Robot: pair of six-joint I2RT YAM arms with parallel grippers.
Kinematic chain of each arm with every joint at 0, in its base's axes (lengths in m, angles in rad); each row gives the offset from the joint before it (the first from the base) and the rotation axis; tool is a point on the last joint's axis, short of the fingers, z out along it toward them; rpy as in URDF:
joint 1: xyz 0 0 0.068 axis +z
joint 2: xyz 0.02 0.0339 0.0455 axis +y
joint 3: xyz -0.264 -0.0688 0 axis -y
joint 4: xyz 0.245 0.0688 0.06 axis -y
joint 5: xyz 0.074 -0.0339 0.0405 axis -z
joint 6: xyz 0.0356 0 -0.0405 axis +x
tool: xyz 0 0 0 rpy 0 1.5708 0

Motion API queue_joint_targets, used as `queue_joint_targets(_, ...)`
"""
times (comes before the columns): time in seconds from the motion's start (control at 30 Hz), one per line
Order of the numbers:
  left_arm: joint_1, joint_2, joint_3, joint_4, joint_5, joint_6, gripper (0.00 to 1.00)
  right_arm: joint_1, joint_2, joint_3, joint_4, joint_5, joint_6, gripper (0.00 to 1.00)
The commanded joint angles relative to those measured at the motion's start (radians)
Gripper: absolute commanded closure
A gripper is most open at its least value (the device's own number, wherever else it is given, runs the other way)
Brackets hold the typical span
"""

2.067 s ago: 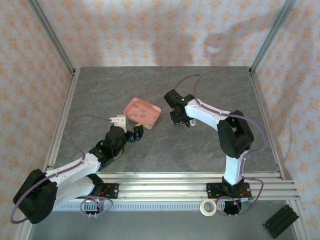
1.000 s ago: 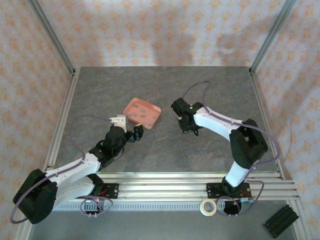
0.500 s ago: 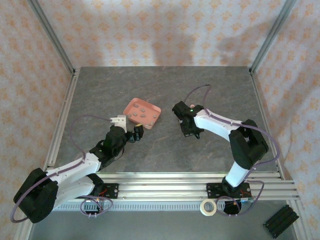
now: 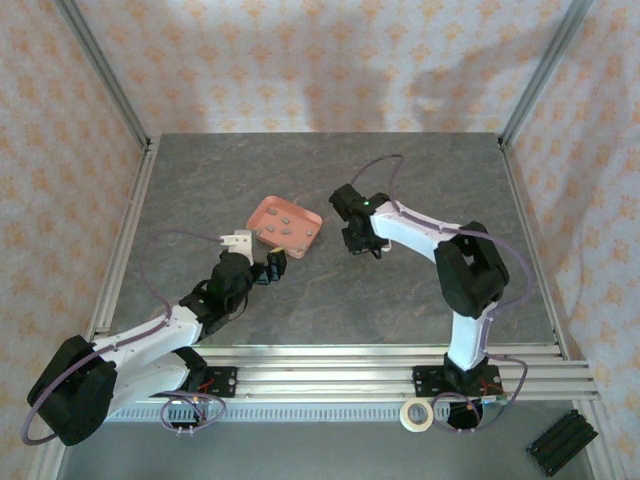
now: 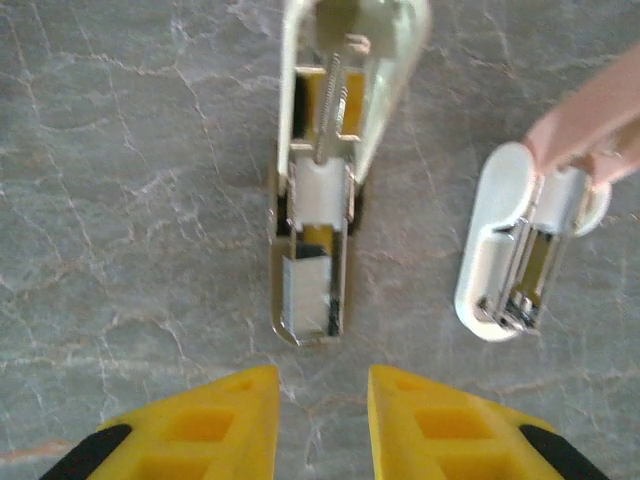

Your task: Load the staples into the stapler

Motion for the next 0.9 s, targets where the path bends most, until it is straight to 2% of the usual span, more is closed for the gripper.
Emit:
queue_joint_targets(0.0, 0.012, 0.003, -0.013, -0.009, -0.043, 0.021, 0.06, -0.009, 0.043, 0.053, -0.015, 0.000, -0.035, 0.71)
queue_joint_targets(0.33, 0.018, 0.044, -0.013, 0.021, -0.036, 0.018, 0.05, -0.026, 0.110, 0.118, -0.036, 0.011, -0.058, 0.71)
queue_joint_targets(0.87, 0.024, 0.035, -0.013, 0.020, -0.028, 0.019, 0.05, -0.028, 0.150, 0.112, -0.043, -0.007, -0.061, 0.75)
